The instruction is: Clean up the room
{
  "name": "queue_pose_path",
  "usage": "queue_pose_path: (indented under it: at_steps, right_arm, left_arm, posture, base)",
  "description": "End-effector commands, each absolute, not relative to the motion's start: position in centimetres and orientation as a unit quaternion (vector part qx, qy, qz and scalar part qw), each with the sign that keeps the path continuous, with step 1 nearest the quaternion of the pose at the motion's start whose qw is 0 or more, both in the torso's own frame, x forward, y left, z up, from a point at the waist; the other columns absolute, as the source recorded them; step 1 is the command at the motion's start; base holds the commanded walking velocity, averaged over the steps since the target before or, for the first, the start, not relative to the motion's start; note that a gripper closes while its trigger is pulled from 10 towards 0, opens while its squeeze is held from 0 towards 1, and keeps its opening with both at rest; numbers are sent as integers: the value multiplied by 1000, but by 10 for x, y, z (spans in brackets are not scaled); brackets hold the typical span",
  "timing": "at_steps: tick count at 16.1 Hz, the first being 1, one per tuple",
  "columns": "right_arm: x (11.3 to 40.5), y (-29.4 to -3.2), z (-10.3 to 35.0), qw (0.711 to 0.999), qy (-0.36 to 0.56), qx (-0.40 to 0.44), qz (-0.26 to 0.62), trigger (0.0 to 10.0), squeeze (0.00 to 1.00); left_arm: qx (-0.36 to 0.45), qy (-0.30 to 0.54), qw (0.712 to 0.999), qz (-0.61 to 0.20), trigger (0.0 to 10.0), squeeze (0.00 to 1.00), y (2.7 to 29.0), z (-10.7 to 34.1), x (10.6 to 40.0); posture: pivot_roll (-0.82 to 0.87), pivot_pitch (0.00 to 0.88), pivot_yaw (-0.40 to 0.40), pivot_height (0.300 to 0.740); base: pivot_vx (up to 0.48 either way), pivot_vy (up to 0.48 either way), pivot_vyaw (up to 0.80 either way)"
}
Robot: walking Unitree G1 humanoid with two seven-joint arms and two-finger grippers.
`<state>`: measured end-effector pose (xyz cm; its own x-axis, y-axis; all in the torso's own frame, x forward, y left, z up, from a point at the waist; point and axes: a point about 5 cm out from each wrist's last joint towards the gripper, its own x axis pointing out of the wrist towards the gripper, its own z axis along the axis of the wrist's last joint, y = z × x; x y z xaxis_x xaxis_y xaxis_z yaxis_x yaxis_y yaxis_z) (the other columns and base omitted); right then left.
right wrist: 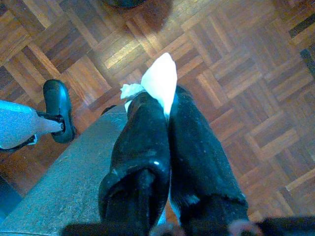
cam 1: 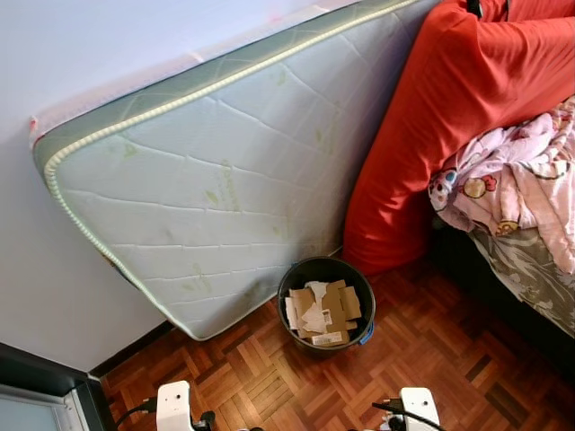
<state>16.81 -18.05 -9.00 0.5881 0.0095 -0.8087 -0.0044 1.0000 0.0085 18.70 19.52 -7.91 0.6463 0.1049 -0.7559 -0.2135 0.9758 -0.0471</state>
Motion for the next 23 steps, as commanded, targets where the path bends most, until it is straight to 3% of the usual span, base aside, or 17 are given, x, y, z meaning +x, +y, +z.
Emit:
queue_pose_path:
  at_steps: [1, 6, 17, 23]
  right_arm:
    - [158, -179, -94, 884, 468, 5, 2, 10000, 0]
    - [159, -180, -94, 887, 461, 1, -3, 10000, 0]
    - [160, -181, -93, 891, 454, -10, 4, 10000, 0]
    - [160, -181, -93, 892, 452, -3, 0, 10000, 0]
  left_arm:
    - [-66, 421, 900, 93, 10000, 0, 199, -82, 180]
    - [-67, 421, 900, 92, 10000, 0, 197, -82, 180]
    - [-71, 424, 898, 93, 10000, 0, 195, -83, 179]
    - [-71, 424, 898, 95, 10000, 0, 198, -84, 177]
  posture:
    - [-35, 181, 26, 730]
    - [-34, 182, 25, 730]
    - [-37, 180, 19, 730]
    - [-37, 180, 19, 730]
  base:
    - [0, 0, 0]
    - [0, 0, 561]
    - [0, 0, 0]
    - [254, 0, 240]
